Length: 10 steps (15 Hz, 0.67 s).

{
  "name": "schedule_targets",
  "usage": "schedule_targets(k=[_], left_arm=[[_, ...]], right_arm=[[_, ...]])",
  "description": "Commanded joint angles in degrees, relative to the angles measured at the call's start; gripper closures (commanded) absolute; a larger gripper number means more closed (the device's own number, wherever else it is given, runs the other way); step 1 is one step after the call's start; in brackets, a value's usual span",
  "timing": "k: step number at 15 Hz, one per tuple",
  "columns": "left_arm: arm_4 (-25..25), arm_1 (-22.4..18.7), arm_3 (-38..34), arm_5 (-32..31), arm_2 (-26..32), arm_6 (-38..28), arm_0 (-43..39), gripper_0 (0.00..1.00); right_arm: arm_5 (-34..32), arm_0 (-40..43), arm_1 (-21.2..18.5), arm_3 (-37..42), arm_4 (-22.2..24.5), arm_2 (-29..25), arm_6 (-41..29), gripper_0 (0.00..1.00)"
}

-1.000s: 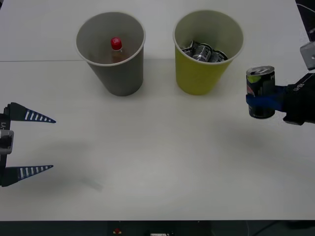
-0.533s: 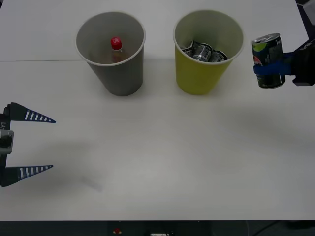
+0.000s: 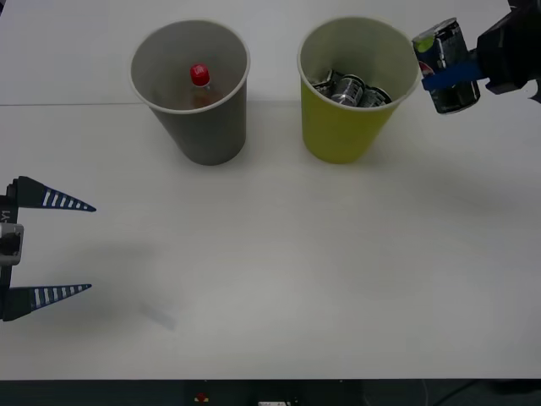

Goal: Put the can into the green bin and the plastic bottle into the gray bin

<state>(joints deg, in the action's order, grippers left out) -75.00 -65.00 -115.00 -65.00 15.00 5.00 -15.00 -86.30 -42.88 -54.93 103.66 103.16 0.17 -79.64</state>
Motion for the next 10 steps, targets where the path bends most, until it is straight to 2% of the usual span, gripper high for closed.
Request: schedule_targets(k=[1,3,6,10], left_arm=[[0.0,0.0,0.0,0.0,0.0,0.0,0.0,0.0],[0.0,0.0,0.0,0.0,0.0,0.0,0.0,0.0],[0.0,0.0,0.0,0.0,0.0,0.0,0.0,0.0],[0.0,0.0,0.0,0.0,0.0,0.0,0.0,0.0]], right_arm=[[-0.18,-6.51,1.05,-6.28,0.99,5.19,0.01,1.0],[-0.1,-10.65,3.25,-11.2,2.39,7.74,0.01,1.0],[-0.1,-14.86,6.76,-15.51,7.49,10.29,0.01,1.0],[-0.1,-19.79,11.95,-22.62,12.41,11.87,1.24,1.0]])
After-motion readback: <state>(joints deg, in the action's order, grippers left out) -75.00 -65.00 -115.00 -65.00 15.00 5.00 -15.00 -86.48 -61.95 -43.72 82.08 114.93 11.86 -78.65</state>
